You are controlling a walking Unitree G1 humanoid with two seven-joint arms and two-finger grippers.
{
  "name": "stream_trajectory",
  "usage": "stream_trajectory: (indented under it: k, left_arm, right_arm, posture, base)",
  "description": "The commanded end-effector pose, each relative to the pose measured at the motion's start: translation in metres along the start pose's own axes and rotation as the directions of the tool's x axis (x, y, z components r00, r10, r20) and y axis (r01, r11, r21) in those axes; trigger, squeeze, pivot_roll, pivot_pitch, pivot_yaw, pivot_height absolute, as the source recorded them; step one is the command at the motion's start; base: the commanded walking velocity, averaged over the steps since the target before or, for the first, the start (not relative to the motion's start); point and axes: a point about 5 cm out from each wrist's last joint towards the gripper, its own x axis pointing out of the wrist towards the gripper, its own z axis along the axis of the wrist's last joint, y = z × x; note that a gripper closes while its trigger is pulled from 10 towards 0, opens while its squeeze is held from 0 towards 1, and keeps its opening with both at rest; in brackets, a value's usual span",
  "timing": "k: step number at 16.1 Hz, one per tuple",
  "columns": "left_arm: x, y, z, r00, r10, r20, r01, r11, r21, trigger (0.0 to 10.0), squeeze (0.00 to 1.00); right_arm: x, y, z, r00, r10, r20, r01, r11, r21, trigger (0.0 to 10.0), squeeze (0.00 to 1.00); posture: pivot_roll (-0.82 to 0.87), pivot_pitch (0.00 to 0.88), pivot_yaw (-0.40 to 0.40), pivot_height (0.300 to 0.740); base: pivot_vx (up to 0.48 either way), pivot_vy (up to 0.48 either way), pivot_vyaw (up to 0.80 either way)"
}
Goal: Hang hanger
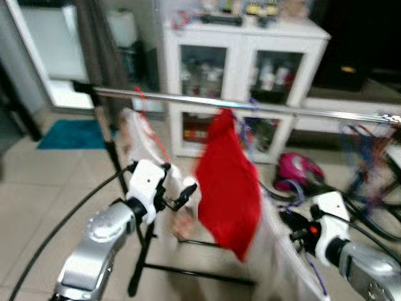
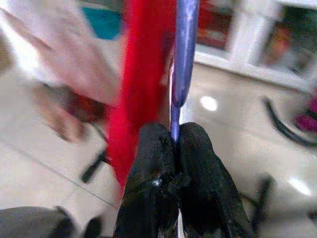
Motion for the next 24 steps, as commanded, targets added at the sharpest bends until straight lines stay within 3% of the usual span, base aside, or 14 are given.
stream_trajectory:
  k: [1,3,5,6,8,9,10,14,16,18,19,21,23,24]
  left_arm:
    - [-0.005,0.005,-0.001,1.0,0.016,-0.017,-0.016,1.0,-0.004,10.0,1.0]
    - [-0.004,0.004,0.003,1.0,0.015,-0.008,-0.015,1.0,0.003,10.0,1.0]
    - [0.001,-0.002,0.016,0.999,-0.007,0.031,0.006,1.0,0.023,10.0,1.0]
    - [0.006,-0.021,0.05,0.974,-0.135,0.181,0.133,0.991,0.024,10.0,0.99]
    - [0.005,-0.035,0.062,0.939,-0.275,0.206,0.271,0.961,0.047,10.0,0.95]
    - [0.003,-0.046,0.064,0.914,-0.374,0.161,0.362,0.927,0.096,10.0,0.73]
    - [0.007,-0.044,0.064,0.925,-0.347,0.156,0.337,0.937,0.09,10.0,0.6]
    - [0.011,-0.051,0.063,0.912,-0.384,0.144,0.379,0.923,0.06,10.0,0.43]
    - [0.002,-0.066,0.062,0.834,-0.538,0.12,0.538,0.842,0.042,10.0,0.33]
    - [0.001,-0.069,0.059,0.824,-0.558,0.1,0.557,0.83,0.044,10.0,0.32]
    - [0.001,-0.07,0.06,0.82,-0.563,0.1,0.562,0.826,0.045,10.0,0.29]
    - [-0.003,-0.072,0.062,0.793,-0.601,0.099,0.6,0.799,0.041,10.0,0.29]
    - [-0.006,-0.074,0.061,0.781,-0.617,0.095,0.617,0.786,0.031,10.0,0.28]
    - [-0.007,-0.073,0.06,0.783,-0.616,0.09,0.617,0.787,0.021,10.0,0.0]
  right_arm:
    - [0.001,0.013,0.019,0.996,0.065,0.064,-0.063,0.998,-0.023,10.0,0.0]
    - [0.008,0.014,0.037,0.989,0.01,0.147,-0.006,1.0,-0.023,10.0,0.0]
    - [0.013,0.002,0.063,0.956,-0.131,0.261,0.149,0.988,-0.05,10.0,0.0]
    - [0.009,-0.012,0.083,0.89,-0.261,0.374,0.277,0.961,0.012,10.0,0.0]
    - [0.008,-0.014,0.085,0.878,-0.285,0.385,0.295,0.955,0.035,10.0,0.0]
    - [0.006,-0.016,0.084,0.861,-0.327,0.389,0.327,0.943,0.066,10.0,0.0]
    - [0.004,-0.018,0.079,0.859,-0.347,0.377,0.344,0.936,0.075,10.0,0.0]
    - [-0.009,-0.027,0.067,0.836,-0.42,0.353,0.421,0.904,0.079,10.0,0.0]
    - [-0.011,-0.037,0.076,0.797,-0.485,0.359,0.485,0.869,0.097,10.0,0.0]
    - [-0.007,-0.043,0.083,0.792,-0.505,0.344,0.509,0.856,0.083,10.0,0.0]
    - [0.001,-0.048,0.083,0.813,-0.501,0.295,0.514,0.857,0.038,10.0,0.0]
    - [0.012,-0.06,0.083,0.813,-0.538,0.221,0.547,0.837,0.023,10.0,0.0]
    - [0.015,-0.062,0.074,0.836,-0.529,0.145,0.533,0.846,0.018,10.0,0.0]
    - [0.016,-0.06,0.069,0.854,-0.504,0.127,0.505,0.863,0.025,10.0,0.0]
  posture:
    - [0.04,0.0,-0.052,0.74]
    - [0.05,0.0,-0.057,0.74]
    - [0.05,0.0,-0.059,0.74]
    - [0.05,0.0,-0.063,0.74]
    - [0.05,0.0,-0.062,0.74]
    - [0.04,0.0,-0.059,0.74]
    - [0.04,0.0,-0.056,0.74]
    - [0.02,0.0,-0.048,0.74]
    - [0.02,0.0,-0.047,0.74]
    - [0.02,0.0,-0.044,0.74]
    - [0.02,0.0,-0.045,0.74]
    - [0.03,0.0,-0.052,0.74]
    - [0.04,0.0,-0.06,0.74]
    - [0.04,0.0,-0.058,0.74]
  base:
    - [0.371,0.0,0.0]
    - [0.354,0.0,0.0]
    - [0.319,0.0,0.0]
    - [0.0,0.0,0.0]
    - [0.0,0.0,0.0]
    - [0.0,0.0,0.0]
    - [0.0,0.0,0.0]
    - [0.0,0.0,0.0]
    - [0.0,0.0,0.0]
    - [0.0,0.0,0.0]
    - [0.0,0.0,0.0]
    - [0.0,0.0,0.0]
    - [0.0,0.0,0.0]
    - [0.0,0.0,0.0]
